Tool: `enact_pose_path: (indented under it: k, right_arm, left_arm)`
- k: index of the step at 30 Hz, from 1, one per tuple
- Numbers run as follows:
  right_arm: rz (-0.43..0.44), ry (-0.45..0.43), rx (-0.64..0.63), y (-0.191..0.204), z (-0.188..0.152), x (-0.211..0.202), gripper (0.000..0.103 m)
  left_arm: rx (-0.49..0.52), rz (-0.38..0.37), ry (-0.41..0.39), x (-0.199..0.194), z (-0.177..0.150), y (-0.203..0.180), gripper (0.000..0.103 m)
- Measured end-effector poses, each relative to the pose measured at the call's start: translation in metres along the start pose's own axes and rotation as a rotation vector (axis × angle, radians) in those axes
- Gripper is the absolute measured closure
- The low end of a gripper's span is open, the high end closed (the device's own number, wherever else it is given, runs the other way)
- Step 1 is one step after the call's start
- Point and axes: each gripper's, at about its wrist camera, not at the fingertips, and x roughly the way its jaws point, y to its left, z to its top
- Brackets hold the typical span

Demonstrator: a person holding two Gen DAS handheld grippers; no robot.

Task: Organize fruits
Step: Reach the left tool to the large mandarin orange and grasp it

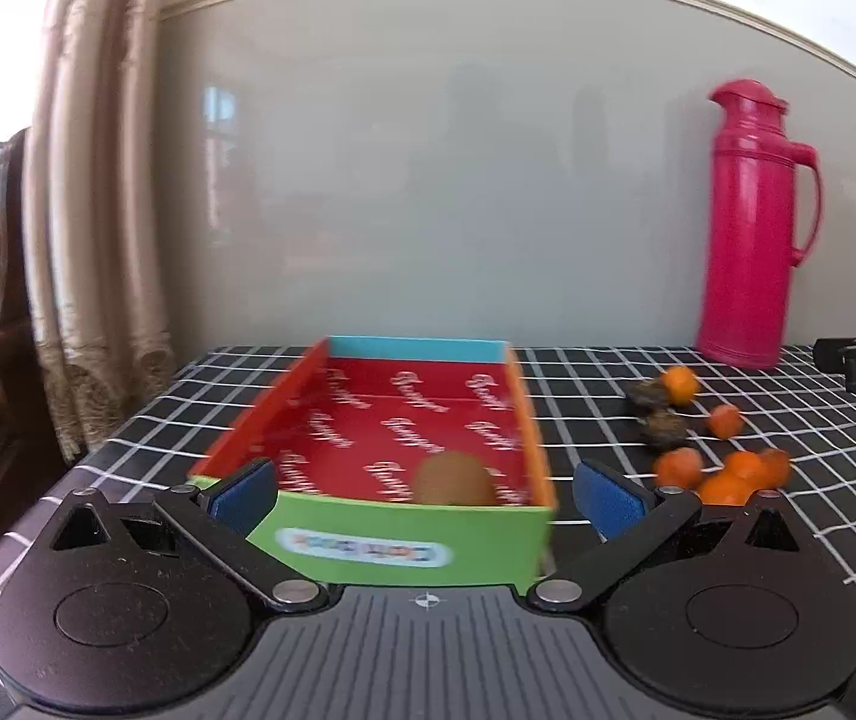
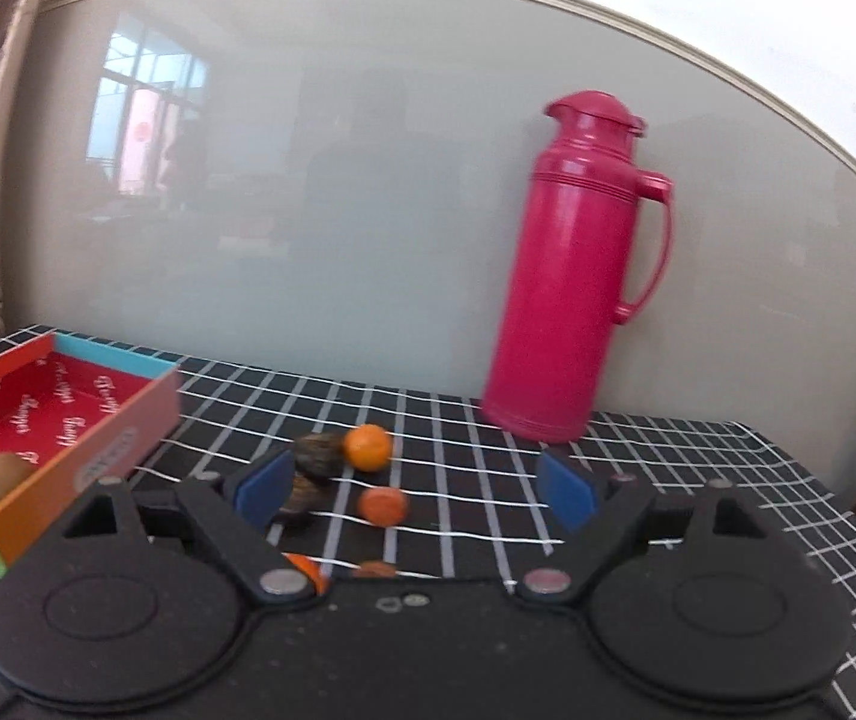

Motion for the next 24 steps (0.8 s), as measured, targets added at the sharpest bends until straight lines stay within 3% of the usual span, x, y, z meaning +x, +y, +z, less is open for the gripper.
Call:
enact_pose_path:
  k: [13,24]
  right_arm:
    - [-0.084,0.023,0.049,-0.067,-0.02,-0.008,0.015]
    - [-0.122,0.091,0.131,-0.097,-0.036,0.018,0.015]
  left_arm:
    - [0.094,-0.13,0.013,0.005,-0.002,-0.086,0.0]
    - [0.1,-0.172,0.088,0.028,-0.009,-0.119,0.0]
